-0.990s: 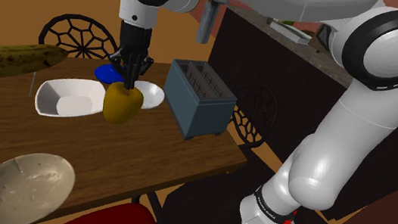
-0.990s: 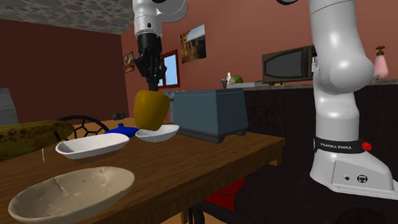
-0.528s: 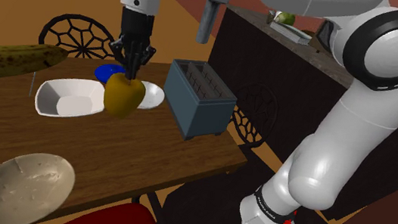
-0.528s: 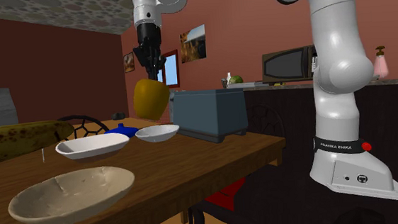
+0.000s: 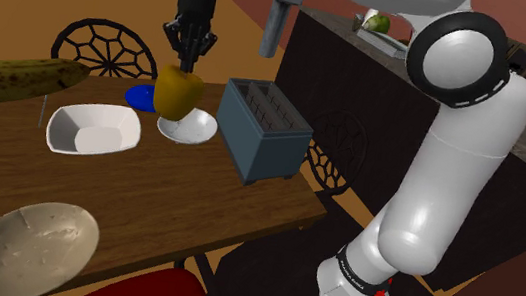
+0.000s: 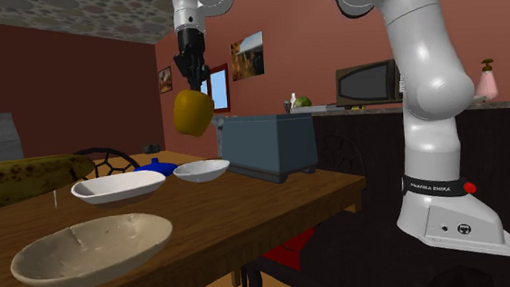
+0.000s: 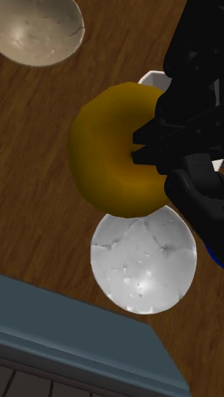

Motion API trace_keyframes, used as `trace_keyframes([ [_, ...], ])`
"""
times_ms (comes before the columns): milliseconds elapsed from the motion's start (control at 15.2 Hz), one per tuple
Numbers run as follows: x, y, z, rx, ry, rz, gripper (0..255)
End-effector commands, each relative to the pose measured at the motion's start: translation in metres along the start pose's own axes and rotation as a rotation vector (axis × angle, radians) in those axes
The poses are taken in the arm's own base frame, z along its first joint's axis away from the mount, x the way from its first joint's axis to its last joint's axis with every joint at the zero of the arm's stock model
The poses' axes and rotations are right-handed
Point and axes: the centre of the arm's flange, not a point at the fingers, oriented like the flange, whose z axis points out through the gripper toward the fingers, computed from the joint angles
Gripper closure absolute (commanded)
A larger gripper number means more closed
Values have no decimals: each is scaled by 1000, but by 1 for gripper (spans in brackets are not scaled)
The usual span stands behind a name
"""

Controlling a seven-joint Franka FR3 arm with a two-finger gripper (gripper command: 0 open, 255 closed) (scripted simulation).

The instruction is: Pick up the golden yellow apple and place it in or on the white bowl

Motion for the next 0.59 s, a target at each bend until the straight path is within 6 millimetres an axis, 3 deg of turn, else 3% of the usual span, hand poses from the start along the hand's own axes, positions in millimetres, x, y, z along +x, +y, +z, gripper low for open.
trace_keyframes([
  [0, 17, 16, -14, 0, 0, -1, 255],
  [462, 72, 80, -66, 0, 0, -1, 255],
  [528, 73, 81, -61, 0, 0, -1, 255],
])
